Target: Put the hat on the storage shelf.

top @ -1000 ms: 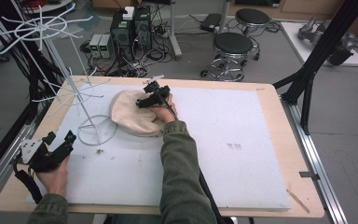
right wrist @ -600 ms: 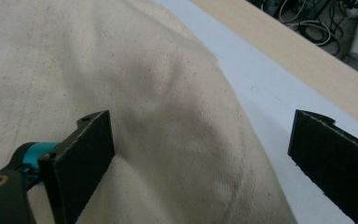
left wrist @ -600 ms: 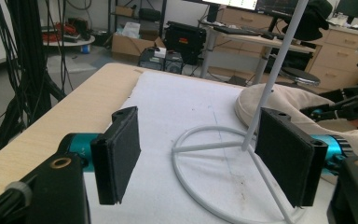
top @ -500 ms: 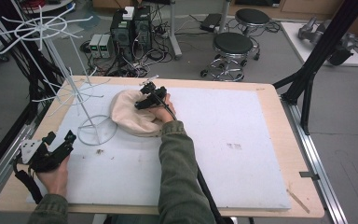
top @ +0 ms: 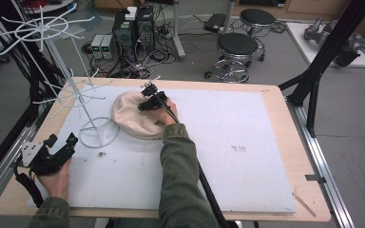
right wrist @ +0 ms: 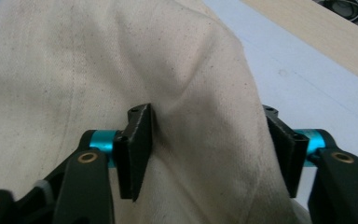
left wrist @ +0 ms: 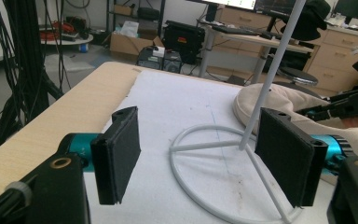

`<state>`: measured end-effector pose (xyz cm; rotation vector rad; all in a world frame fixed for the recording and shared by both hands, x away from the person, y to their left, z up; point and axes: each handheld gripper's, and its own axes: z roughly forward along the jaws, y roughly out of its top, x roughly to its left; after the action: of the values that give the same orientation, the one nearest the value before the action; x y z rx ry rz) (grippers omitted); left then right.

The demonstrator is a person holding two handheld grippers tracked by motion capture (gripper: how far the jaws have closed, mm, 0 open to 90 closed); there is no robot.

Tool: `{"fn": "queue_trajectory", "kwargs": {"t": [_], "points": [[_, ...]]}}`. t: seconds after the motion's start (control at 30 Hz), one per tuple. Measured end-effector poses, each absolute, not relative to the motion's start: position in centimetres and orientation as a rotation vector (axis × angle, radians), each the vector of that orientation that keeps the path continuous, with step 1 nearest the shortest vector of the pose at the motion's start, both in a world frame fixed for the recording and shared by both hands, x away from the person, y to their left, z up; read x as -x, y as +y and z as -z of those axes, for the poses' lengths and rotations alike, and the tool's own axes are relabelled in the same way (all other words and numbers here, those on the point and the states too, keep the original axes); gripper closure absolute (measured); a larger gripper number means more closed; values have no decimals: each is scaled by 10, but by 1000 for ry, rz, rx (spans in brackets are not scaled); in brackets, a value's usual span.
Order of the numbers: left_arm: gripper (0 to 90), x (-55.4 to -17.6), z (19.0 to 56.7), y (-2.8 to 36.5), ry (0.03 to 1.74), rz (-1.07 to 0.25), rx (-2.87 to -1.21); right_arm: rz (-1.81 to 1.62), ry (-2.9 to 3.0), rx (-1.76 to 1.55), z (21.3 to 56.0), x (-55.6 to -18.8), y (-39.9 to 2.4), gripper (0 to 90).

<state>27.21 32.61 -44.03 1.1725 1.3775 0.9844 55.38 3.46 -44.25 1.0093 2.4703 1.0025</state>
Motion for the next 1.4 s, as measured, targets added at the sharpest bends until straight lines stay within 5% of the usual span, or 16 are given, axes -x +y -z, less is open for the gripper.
{"fn": "queue_trajectory", "kwargs": {"t": [0.43,1.4], "points": [[307,-272,440,327,1377,-989,-1174,-959,2447,-1085,435,-551,33,784],[307,-271,440,329,1386,-995,-1148,-1444,2512,-1181,408,-547,-7,781]]}}
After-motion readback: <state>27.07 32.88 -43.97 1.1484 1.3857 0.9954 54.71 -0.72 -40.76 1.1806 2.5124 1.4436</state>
